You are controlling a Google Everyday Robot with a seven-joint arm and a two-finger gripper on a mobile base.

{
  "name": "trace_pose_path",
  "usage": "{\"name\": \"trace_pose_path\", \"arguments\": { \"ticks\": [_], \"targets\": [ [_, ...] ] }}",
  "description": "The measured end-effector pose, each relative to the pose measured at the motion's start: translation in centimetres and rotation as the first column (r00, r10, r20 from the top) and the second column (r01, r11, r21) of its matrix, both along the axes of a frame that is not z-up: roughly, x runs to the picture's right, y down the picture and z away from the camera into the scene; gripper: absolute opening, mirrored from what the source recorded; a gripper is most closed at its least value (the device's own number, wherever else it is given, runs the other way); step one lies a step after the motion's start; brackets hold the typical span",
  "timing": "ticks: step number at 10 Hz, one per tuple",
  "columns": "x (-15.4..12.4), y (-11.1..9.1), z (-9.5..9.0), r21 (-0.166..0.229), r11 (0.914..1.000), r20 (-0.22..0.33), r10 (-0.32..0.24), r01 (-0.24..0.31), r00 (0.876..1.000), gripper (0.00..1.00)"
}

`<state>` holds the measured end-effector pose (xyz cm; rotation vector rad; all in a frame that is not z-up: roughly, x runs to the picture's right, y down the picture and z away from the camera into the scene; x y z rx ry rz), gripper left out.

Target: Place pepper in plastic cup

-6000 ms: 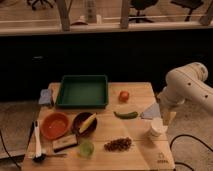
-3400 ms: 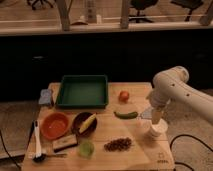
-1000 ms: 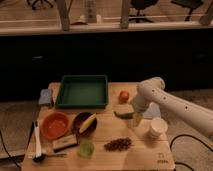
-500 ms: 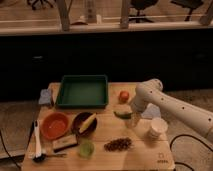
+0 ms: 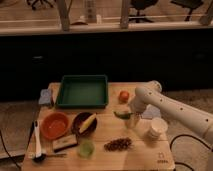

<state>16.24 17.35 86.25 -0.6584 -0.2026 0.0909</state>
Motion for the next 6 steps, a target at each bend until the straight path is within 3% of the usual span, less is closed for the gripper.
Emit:
{"name": "trace_pose_path", "arguments": {
  "ticks": [3, 6],
  "targets": [
    [0.01, 0.38, 0.41, -0.005, 0.9998, -0.011, 0.017, -0.017, 1.000, 0.73],
    [-0.09, 0.72, 0.71, -0.007, 0.9994, -0.022, 0.032, -0.032, 0.999, 0.59]
  ]
}}
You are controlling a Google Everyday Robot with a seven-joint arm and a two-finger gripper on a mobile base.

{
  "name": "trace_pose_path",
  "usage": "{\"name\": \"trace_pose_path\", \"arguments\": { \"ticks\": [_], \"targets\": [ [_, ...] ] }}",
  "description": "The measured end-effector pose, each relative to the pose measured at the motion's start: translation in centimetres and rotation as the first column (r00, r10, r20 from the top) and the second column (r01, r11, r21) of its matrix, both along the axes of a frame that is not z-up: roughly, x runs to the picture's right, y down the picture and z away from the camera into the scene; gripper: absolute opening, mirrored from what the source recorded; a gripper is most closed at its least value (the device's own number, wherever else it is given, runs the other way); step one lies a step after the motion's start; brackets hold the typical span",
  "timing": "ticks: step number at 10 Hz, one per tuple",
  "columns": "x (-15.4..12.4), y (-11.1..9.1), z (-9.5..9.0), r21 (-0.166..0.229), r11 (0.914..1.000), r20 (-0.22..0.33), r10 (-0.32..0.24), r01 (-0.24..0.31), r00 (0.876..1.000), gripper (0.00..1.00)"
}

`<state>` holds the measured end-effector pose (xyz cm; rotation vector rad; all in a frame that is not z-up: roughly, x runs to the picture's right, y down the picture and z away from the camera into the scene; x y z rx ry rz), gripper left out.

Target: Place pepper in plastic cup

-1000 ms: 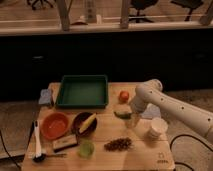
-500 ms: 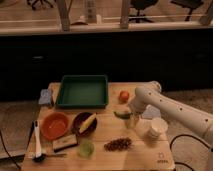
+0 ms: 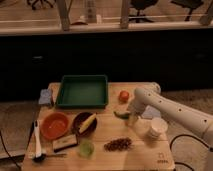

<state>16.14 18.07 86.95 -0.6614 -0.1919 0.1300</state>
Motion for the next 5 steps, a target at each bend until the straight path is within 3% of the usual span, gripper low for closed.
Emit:
{"name": "trace_pose_path", "arguments": {
  "ticks": [3, 5],
  "targets": [
    [0.14, 0.34, 0.14, -0.004, 0.9999, -0.007, 0.015, -0.015, 1.000, 0.32],
    [0.51, 0.47, -0.19, -0.008, 0.9997, -0.017, 0.023, -0.023, 1.000, 0.09]
  ]
}}
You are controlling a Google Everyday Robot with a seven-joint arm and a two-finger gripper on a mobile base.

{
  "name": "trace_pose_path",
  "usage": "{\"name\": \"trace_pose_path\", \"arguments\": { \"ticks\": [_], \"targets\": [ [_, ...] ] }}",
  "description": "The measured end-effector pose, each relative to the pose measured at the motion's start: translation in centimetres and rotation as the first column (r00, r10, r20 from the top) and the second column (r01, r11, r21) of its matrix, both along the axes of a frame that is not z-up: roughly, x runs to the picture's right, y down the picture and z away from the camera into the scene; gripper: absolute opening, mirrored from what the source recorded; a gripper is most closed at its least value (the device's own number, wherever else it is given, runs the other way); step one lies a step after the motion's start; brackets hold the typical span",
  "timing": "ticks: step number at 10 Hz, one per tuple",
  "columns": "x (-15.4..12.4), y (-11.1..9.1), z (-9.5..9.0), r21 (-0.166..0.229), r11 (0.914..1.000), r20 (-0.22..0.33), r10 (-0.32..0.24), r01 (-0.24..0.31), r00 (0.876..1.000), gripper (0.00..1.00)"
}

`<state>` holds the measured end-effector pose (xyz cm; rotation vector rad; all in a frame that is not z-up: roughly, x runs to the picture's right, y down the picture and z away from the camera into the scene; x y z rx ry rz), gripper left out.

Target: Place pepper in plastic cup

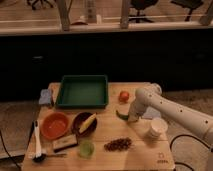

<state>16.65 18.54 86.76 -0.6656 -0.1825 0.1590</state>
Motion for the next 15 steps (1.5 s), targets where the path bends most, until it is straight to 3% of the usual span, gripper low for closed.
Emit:
{"name": "trace_pose_path", "arguments": {
  "ticks": [2, 4, 8, 12, 15],
  "targets": [
    [0.2, -0.4, -1.1, 0.006, 0.9999, 0.003, -0.013, 0.013, 1.000, 0.03],
    [0.4, -1.3, -3.2, 0.011, 0.9993, 0.009, -0.037, 0.037, 0.999, 0.03],
    [-0.5, -1.4, -5.8, 0.006, 0.9967, 0.019, -0.081, 0.081, 0.997, 0.03],
    [-2.6, -1.4, -8.3, 0.005, 0.9882, 0.051, -0.153, 0.153, 0.987, 0.03],
    [-4.9, -1.8, -10.7, 0.009, 0.9767, 0.082, -0.214, 0.214, 0.973, 0.03]
  ]
}}
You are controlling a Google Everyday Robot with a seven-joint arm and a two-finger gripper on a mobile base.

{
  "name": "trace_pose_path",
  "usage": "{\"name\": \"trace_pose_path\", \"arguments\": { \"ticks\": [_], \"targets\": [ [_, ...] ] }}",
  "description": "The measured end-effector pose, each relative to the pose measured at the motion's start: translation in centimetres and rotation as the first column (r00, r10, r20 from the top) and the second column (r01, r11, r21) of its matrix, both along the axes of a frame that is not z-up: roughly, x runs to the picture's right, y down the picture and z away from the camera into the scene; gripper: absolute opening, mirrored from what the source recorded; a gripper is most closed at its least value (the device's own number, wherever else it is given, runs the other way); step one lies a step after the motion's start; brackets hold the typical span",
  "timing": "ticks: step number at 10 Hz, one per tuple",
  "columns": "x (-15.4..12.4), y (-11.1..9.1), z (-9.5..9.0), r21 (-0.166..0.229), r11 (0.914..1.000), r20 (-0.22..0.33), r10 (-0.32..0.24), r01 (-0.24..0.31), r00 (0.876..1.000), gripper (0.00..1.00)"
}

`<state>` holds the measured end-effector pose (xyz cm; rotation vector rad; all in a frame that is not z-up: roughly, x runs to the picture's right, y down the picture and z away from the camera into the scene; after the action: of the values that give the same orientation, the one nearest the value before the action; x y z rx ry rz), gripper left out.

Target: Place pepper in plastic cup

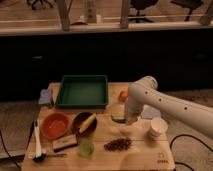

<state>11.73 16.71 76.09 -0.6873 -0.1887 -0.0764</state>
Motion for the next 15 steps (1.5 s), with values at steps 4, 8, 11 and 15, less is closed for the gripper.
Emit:
{"name": "trace_pose_path", "arguments": {
  "ticks": [4, 8, 11, 15],
  "targets": [
    [-2.2, 0.4, -1.7, -0.007, 0.9977, 0.040, -0.067, 0.068, 0.997, 0.03],
    [-5.4, 0.3, -4.1, -0.004, 0.9888, 0.093, -0.148, 0.149, 0.984, 0.03],
    [-8.3, 0.7, -5.4, 0.007, 0.9790, 0.142, -0.202, 0.203, 0.969, 0.03],
    [-11.3, 1.5, -7.2, 0.018, 0.9627, 0.213, -0.267, 0.270, 0.940, 0.03]
  ]
}}
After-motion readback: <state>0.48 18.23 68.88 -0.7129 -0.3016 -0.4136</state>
